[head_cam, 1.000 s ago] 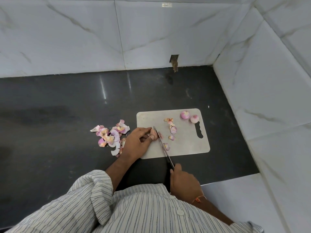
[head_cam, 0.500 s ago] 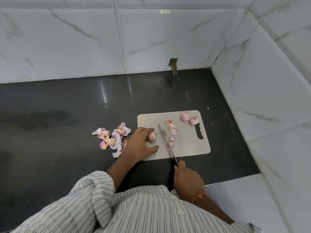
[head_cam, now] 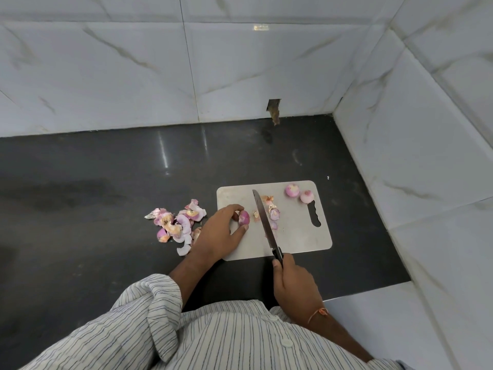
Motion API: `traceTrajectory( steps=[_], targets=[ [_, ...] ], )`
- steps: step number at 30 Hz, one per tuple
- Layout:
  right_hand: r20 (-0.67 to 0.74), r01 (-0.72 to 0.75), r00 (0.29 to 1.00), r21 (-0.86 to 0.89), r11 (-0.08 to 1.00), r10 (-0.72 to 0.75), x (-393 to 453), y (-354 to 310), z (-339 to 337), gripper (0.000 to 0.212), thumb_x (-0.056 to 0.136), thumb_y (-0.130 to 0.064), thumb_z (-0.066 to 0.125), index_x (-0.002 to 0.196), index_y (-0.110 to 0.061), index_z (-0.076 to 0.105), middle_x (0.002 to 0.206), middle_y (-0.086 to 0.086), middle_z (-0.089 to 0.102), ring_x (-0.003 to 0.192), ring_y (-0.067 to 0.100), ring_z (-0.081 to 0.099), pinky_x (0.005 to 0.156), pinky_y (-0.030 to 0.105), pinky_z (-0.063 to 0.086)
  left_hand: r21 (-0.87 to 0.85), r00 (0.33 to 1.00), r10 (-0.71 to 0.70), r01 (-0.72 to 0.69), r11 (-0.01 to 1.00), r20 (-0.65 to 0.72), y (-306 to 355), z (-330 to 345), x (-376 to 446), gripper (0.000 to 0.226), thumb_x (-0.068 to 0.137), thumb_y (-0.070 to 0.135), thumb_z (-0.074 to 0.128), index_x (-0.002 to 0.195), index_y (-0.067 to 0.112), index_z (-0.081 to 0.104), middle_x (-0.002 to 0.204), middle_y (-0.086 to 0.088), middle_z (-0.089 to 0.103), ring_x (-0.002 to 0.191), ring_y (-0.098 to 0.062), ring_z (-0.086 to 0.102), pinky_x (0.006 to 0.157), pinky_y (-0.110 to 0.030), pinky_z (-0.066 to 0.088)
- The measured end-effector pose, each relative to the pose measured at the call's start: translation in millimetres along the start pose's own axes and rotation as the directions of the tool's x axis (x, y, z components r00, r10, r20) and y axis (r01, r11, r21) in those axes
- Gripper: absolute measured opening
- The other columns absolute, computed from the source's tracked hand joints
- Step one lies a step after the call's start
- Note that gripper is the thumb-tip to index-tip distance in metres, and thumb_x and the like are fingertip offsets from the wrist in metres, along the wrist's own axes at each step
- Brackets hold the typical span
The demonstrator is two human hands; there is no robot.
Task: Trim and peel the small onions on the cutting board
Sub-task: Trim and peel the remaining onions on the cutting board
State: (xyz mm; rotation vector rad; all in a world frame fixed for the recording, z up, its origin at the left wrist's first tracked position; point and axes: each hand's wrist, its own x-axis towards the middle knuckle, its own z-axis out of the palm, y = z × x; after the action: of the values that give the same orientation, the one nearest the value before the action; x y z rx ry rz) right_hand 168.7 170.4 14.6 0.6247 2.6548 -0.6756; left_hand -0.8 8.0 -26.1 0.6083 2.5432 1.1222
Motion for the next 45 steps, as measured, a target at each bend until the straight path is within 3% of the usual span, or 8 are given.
traceTrajectory(
  steps=[5, 8, 10, 17, 23, 31, 42, 45],
  targets=[
    [0.041, 0.027, 0.999, 0.003, 1.0, -0.027, 0.1, -8.3, 1.1, 0.029, 0.114, -0.045, 0.029, 0.116, -0.023, 0.049, 0.085, -0.008, 0.063, 0.078, 0.013, 0.067, 0.074, 0.035, 0.059, -0.033, 0.999, -0.017, 0.016, 0.999, -0.03, -5.8, 1.6, -0.3, 0.047, 0.101, 0.042, 0.07, 0.144, 0.026, 0.063, 0.133, 0.009, 0.065, 0.109, -0.008, 0.062, 0.1, -0.03, 0.054],
    [0.069, 0.036, 0.997, 0.001, 0.999, -0.036, -0.6, -12.9, 1.6, 0.03, 0.113, -0.046, 0.028, 0.119, -0.023, 0.048, 0.088, -0.008, 0.064, 0.08, 0.013, 0.068, 0.075, 0.033, 0.06, -0.062, 0.997, -0.06, 0.057, 0.996, -0.043, -6.5, 2.1, -0.3, 0.049, 0.101, 0.047, 0.07, 0.145, 0.027, 0.066, 0.124, 0.013, 0.062, 0.094, -0.004, 0.06, 0.087, -0.01, 0.046],
    [0.076, 0.033, 0.997, 0.004, 0.999, -0.033, -0.2, -14.3, 1.0, 0.032, 0.113, -0.045, 0.029, 0.121, -0.022, 0.048, 0.091, -0.006, 0.066, 0.082, 0.014, 0.069, 0.076, 0.033, 0.06, -0.088, 0.995, -0.089, 0.086, 0.992, -0.033, -7.2, 2.2, 0.0, 0.051, 0.101, 0.048, 0.069, 0.147, 0.026, 0.066, 0.12, 0.014, 0.062, 0.09, -0.003, 0.06, 0.078, -0.005, 0.04],
    [0.095, 0.017, 0.995, 0.012, 1.0, -0.018, -1.0, -19.5, -2.3, 0.031, 0.113, -0.045, 0.029, 0.12, -0.022, 0.049, 0.088, -0.009, 0.061, 0.082, 0.013, 0.067, 0.074, 0.034, 0.058, -0.14, 0.991, -0.132, 0.129, 0.982, -0.017, -10.8, 3.6, -1.1, 0.053, 0.096, 0.047, 0.077, 0.144, 0.026, 0.069, 0.115, 0.016, 0.066, 0.088, -0.004, 0.062, 0.074, -0.009, 0.043],
    [0.098, 0.0, 0.995, 0.034, 0.999, -0.003, -5.9, -19.2, -2.8, 0.031, 0.113, -0.045, 0.03, 0.122, -0.021, 0.048, 0.083, -0.012, 0.056, 0.079, 0.011, 0.064, 0.071, 0.029, 0.054, -0.222, 0.98, -0.197, 0.184, 0.958, -0.038, -9.9, 7.4, -0.6, 0.052, 0.088, 0.042, 0.086, 0.136, 0.026, 0.074, 0.112, 0.02, 0.071, 0.091, 0.005, 0.064, 0.077, -0.006, 0.045],
    [0.128, -0.015, 0.992, 0.02, 1.0, 0.012, -7.5, -17.7, -3.0, 0.029, 0.113, -0.045, 0.03, 0.12, -0.022, 0.047, 0.087, -0.01, 0.06, 0.082, 0.015, 0.068, 0.08, 0.037, 0.061, -0.239, 0.979, -0.196, 0.177, 0.955, -0.059, -17.1, 10.0, 2.5, 0.049, 0.082, 0.052, 0.088, 0.127, 0.033, 0.079, 0.11, 0.023, 0.075, 0.093, 0.0, 0.067, 0.084, -0.028, 0.059],
    [0.121, -0.017, 0.993, 0.009, 1.0, 0.015, -5.7, -20.5, -5.0, 0.03, 0.113, -0.045, 0.029, 0.119, -0.022, 0.046, 0.085, -0.01, 0.06, 0.08, 0.014, 0.068, 0.077, 0.037, 0.06, -0.232, 0.981, -0.176, 0.154, 0.96, -0.077, -15.5, 9.2, 1.7, 0.049, 0.082, 0.048, 0.089, 0.127, 0.032, 0.079, 0.11, 0.024, 0.074, 0.092, 0.011, 0.062, 0.076, -0.012, 0.046],
    [0.129, -0.016, 0.992, -0.001, 1.0, 0.016, -5.8, -21.5, -6.1, 0.029, 0.113, -0.045, 0.029, 0.119, -0.023, 0.046, 0.086, -0.01, 0.059, 0.081, 0.013, 0.067, 0.077, 0.035, 0.06, -0.224, 0.986, -0.158, 0.142, 0.964, -0.058, -15.9, 8.0, 1.3, 0.051, 0.084, 0.05, 0.087, 0.13, 0.032, 0.077, 0.112, 0.022, 0.074, 0.093, 0.007, 0.063, 0.077, -0.016, 0.049]
  ],
)
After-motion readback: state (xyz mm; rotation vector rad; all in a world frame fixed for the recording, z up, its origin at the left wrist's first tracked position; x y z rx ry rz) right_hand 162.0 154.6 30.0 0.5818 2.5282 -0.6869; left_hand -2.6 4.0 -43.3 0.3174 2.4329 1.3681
